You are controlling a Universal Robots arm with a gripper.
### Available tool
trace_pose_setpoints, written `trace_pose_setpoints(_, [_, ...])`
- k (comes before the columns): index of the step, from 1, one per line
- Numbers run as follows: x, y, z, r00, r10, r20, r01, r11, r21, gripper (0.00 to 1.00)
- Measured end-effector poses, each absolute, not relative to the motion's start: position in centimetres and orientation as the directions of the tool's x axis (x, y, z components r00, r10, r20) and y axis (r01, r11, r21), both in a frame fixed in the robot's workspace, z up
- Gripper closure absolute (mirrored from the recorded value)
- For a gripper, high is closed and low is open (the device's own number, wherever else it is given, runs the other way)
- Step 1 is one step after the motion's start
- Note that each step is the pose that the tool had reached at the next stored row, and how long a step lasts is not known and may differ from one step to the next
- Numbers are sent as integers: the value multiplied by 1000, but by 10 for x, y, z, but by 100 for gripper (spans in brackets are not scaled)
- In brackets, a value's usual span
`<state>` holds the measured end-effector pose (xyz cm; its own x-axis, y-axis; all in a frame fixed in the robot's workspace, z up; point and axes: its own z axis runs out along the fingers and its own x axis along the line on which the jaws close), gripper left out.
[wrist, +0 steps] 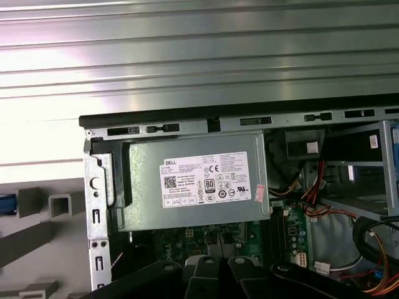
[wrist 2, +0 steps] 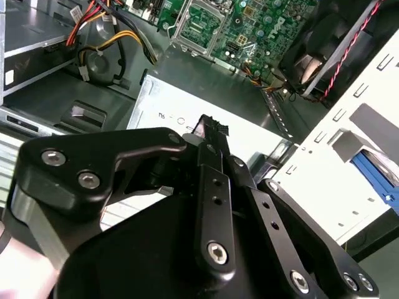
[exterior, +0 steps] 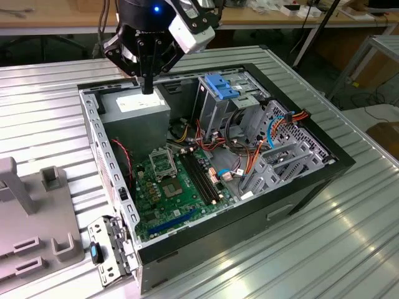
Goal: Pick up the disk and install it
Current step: 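Reach for the disk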
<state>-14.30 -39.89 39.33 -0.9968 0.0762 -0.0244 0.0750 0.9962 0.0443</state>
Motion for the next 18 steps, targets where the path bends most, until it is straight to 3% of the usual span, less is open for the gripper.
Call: trace_pose_setpoints(18, [-173, -399, 393, -997, 76, -24, 75, 996, 44, 89])
